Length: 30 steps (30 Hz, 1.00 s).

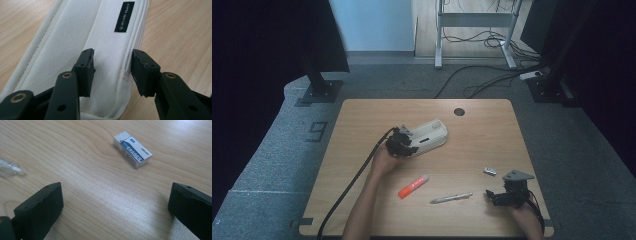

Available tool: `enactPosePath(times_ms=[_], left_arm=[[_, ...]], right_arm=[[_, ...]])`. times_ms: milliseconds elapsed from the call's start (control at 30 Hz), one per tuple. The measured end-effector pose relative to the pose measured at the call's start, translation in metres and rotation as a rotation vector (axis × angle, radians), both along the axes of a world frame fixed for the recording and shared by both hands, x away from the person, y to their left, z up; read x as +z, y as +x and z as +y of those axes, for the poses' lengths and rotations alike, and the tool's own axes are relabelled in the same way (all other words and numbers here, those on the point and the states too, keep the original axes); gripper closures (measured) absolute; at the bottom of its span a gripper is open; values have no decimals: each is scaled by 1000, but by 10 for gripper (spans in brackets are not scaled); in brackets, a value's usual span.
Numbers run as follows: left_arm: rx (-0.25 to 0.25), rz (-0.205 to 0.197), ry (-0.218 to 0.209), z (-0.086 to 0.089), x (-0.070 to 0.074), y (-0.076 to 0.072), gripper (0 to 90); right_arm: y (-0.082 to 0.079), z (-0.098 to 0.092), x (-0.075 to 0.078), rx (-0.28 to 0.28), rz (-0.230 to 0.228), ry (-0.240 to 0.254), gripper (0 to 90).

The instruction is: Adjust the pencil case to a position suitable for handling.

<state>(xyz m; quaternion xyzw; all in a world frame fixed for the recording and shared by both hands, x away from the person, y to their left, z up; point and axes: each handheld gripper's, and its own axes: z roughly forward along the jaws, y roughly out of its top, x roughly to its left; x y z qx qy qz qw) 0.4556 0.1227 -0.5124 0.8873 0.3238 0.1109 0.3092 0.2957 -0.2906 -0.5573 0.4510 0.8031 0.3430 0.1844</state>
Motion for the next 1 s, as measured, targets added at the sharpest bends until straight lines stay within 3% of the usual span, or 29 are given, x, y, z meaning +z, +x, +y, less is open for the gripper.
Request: enactPosePath(times_ms=[233, 533, 1000], left_arm=[[-28, -7, 31, 3, 1, -21, 543], [-26, 42, -14, 15, 2, -37, 543], [-32, 60, -35, 36, 1, -74, 547]], right_arm=[[0, 0, 0, 0, 0, 0, 0], [0, 0, 0, 0, 1, 0, 0], [0, 0, 0, 0, 0, 0, 0]])
